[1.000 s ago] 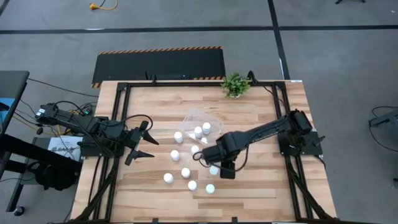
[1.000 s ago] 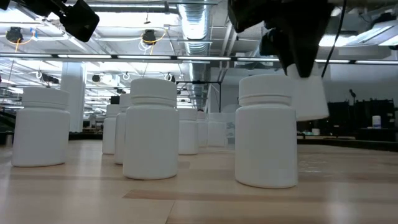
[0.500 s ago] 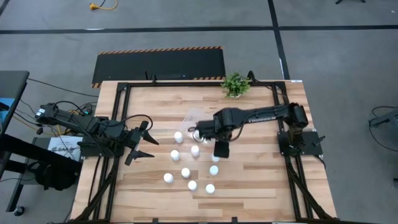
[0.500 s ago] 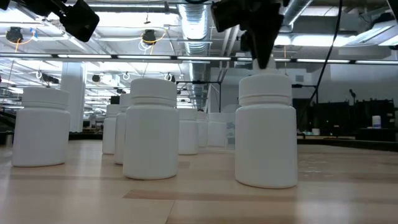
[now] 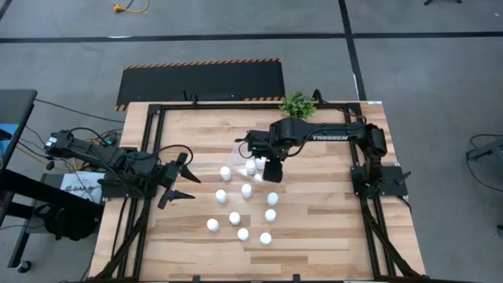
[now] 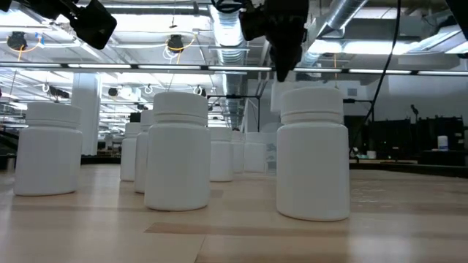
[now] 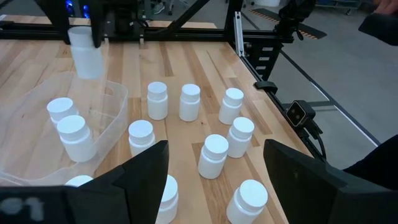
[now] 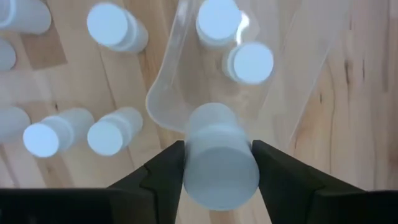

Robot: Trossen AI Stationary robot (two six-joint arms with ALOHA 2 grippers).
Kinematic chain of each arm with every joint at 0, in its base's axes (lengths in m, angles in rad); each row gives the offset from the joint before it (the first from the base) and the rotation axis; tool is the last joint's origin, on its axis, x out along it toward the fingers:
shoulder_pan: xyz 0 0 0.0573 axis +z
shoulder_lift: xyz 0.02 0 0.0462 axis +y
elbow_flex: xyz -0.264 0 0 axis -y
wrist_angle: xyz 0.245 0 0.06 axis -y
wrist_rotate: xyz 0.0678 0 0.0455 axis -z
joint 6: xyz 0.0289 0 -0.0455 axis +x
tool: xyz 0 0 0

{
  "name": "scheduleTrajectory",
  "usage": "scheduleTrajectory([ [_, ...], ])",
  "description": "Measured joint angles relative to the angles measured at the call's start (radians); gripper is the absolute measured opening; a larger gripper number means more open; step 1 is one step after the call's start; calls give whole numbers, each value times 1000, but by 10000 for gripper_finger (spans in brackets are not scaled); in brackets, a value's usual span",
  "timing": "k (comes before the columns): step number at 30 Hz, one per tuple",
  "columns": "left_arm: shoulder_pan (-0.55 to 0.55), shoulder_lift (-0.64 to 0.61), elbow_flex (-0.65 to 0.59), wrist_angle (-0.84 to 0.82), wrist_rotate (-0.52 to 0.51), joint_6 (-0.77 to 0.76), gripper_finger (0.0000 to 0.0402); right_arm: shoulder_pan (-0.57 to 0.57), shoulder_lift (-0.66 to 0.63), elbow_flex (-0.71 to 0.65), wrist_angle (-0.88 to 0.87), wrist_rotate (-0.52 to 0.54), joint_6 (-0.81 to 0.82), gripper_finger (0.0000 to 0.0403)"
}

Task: Pick and place pill bottles into a basket
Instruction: Put the pill bottle into the bin

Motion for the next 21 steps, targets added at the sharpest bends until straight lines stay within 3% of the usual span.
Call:
scheduleTrajectory([
  [3, 0, 0, 0, 0, 0, 0, 251, -1, 0, 0, 32, 0, -18, 151],
  [7, 0, 0, 0, 0, 0, 0, 251, -1, 0, 0, 55, 0, -34, 150],
  [14, 0, 0, 0, 0, 0, 0, 251, -2, 15, 0, 76, 3, -36, 188],
  [21, 0, 0, 0, 0, 0, -1, 251, -1, 38, 3, 102, 1, -57, 136],
])
